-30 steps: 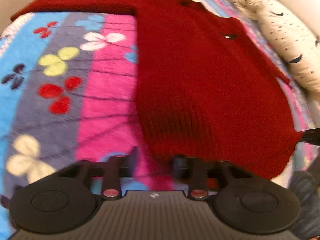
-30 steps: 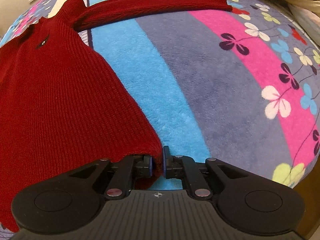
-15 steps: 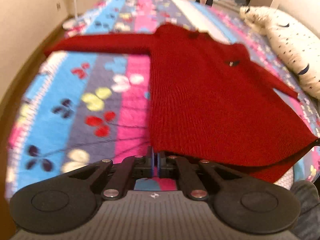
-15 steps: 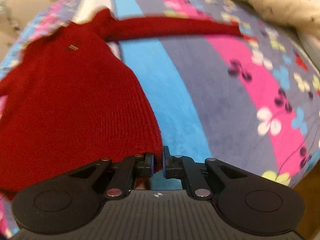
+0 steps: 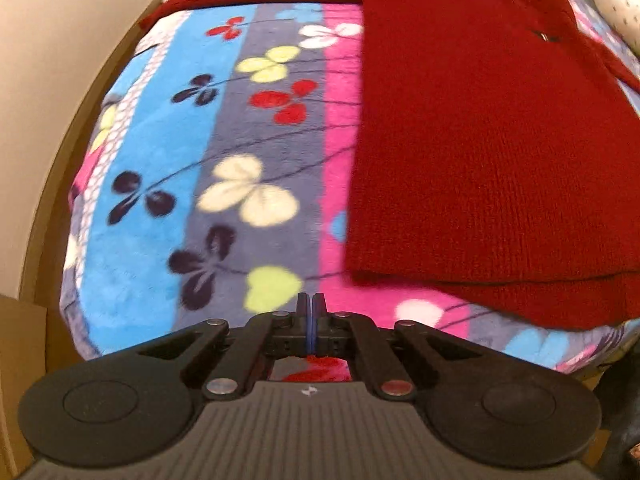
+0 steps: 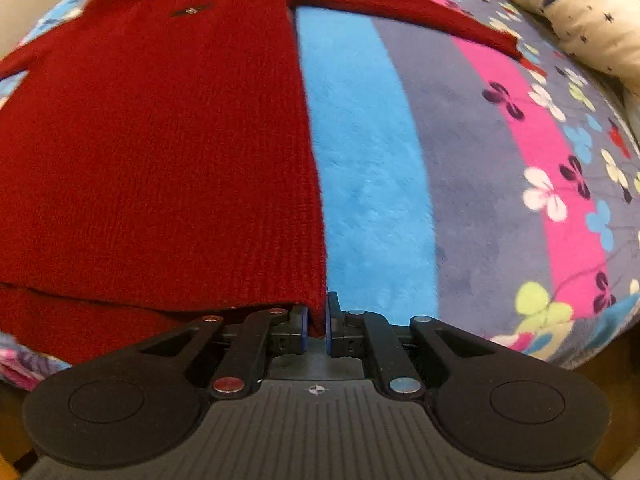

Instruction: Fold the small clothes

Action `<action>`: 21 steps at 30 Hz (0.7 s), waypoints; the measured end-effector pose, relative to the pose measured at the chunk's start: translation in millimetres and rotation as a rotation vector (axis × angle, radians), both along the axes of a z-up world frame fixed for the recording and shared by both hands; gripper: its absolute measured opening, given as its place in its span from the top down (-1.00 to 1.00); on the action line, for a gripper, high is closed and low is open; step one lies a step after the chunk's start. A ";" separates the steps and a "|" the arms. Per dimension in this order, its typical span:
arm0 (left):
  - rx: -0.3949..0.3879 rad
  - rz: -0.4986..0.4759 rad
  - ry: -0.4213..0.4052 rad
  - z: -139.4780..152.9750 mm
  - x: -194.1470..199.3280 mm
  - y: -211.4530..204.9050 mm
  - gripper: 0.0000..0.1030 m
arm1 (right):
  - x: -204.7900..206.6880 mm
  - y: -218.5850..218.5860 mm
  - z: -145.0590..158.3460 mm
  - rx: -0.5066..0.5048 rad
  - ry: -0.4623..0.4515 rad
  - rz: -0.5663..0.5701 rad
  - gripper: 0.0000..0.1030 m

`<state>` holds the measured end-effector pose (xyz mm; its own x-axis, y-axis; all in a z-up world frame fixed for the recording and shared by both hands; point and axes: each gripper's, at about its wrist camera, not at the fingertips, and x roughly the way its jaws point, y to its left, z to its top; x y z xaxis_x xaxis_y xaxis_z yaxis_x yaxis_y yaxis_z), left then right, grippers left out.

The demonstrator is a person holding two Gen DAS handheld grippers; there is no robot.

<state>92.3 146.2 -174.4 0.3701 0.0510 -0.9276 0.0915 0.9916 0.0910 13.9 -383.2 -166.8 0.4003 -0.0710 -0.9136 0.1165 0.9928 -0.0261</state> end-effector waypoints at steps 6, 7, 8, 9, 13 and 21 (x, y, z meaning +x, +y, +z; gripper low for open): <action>-0.102 0.023 -0.112 40.4 -9.2 10.9 -0.11 | -13.5 -12.3 21.8 0.031 0.070 0.019 -0.10; -0.105 0.032 -0.134 47.1 -6.0 7.0 -0.59 | -14.7 -17.6 32.4 0.038 0.041 0.016 -0.16; -0.108 0.041 -0.162 53.2 -2.5 3.6 -0.65 | -15.2 -24.3 45.2 0.061 0.007 0.001 -0.17; -0.113 0.038 -0.190 61.5 1.5 -2.6 -0.67 | -12.0 -33.6 58.4 0.089 -0.034 -0.034 -0.18; -0.140 0.050 -0.207 76.4 34.8 -25.3 -0.68 | 26.5 -89.6 97.5 0.198 -0.282 -0.301 -0.23; -0.152 0.096 -0.181 74.4 103.7 -68.0 -0.68 | 160.3 -228.1 55.2 0.447 -0.446 -0.838 -0.24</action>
